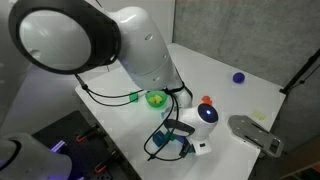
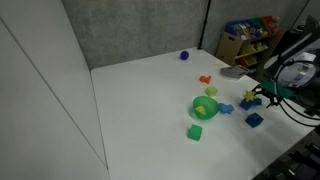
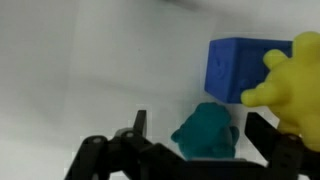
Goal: Put the green toy inside the green bowl
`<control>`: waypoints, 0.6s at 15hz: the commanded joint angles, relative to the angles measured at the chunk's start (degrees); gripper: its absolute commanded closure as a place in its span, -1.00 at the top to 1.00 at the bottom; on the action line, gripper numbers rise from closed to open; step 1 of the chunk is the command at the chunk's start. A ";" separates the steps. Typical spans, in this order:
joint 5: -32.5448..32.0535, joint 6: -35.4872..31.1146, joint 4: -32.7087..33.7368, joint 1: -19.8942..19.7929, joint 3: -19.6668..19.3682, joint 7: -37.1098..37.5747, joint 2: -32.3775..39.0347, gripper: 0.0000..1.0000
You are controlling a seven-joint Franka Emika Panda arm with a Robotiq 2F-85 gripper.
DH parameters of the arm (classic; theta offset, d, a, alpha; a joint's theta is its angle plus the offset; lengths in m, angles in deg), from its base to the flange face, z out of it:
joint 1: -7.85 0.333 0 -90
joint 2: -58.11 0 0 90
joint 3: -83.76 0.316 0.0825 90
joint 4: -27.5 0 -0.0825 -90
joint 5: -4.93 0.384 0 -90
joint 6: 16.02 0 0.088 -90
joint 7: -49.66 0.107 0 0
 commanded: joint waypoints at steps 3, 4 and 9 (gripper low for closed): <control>4.48 -4.64 0.68 -5.40 6.32 -11.66 0.75 1.00; 4.78 -5.34 0.73 -6.07 7.06 -13.65 0.83 1.00; 3.59 -7.76 0.87 -9.07 9.29 -21.90 1.14 1.00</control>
